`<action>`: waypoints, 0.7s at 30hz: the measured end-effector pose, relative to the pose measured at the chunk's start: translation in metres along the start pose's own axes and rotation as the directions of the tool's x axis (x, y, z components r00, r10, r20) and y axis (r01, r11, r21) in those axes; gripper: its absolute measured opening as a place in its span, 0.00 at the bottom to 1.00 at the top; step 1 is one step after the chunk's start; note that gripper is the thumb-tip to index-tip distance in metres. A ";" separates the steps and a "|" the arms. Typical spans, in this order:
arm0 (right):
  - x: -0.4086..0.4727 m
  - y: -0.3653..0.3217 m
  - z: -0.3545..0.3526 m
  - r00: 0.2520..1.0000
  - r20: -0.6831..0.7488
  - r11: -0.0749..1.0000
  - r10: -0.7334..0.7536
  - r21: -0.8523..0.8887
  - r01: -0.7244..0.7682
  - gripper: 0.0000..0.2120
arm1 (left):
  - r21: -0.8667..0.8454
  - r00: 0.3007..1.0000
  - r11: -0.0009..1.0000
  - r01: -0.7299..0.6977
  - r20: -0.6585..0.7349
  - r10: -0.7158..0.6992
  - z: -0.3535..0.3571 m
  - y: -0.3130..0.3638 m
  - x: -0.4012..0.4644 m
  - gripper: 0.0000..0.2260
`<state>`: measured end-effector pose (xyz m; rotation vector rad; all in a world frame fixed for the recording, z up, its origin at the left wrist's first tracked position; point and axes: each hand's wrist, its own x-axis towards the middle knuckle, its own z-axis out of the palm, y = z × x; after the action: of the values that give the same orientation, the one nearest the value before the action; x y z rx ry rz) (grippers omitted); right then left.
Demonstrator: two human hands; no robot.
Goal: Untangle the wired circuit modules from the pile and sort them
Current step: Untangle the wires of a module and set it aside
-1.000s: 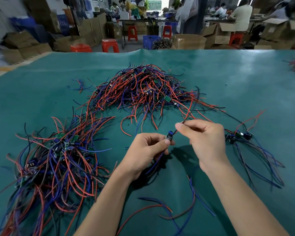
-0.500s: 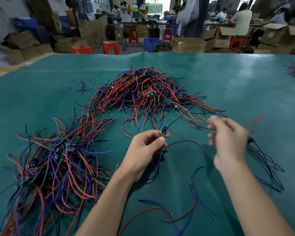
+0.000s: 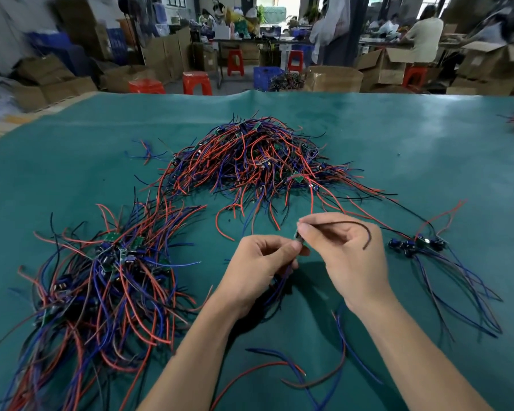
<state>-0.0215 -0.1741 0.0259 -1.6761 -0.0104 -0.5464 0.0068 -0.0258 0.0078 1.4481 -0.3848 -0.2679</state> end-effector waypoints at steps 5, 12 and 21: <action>0.005 -0.006 -0.008 0.984 -0.161 0.997 -0.078 -0.024 0.075 0.11 | 0.019 0.997 1.000 -0.001 0.083 0.000 0.000 0.001 -0.001 0.07; 0.031 -0.085 -0.011 0.900 -0.364 0.951 -0.241 0.098 0.295 0.09 | 0.049 0.990 0.999 0.001 0.143 -0.008 0.000 0.004 -0.002 0.08; 0.057 -0.161 0.122 0.815 0.573 0.982 -0.086 -0.091 0.167 0.17 | 0.036 0.998 0.999 0.013 0.063 -0.015 0.003 0.002 0.000 0.06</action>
<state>0.0209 -0.0466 0.1871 -1.9314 -0.5371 -0.1243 0.0054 -0.0282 0.0102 1.4806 -0.4327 -0.3195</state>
